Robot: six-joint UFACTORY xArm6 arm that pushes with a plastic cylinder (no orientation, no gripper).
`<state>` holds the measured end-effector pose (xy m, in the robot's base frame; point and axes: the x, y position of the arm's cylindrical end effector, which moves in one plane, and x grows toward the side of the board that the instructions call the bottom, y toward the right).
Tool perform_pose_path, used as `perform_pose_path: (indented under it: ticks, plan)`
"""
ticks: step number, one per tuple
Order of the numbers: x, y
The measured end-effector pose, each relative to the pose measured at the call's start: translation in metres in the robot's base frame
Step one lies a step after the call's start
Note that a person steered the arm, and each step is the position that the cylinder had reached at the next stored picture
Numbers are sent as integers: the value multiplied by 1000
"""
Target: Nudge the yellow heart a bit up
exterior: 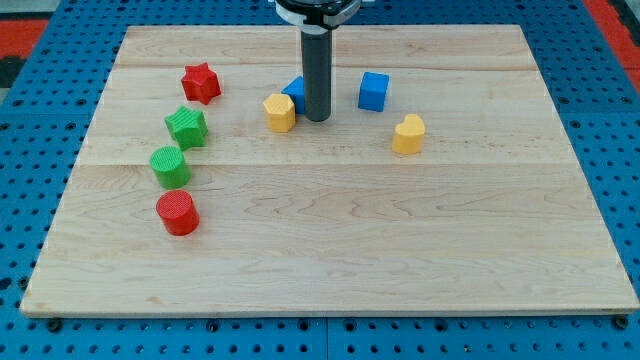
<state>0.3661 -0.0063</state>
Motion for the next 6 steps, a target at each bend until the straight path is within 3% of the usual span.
perform_pose_path:
  ticks: [2, 4, 6]
  plan:
    - [-21, -17]
    - [32, -19]
    - [65, 70]
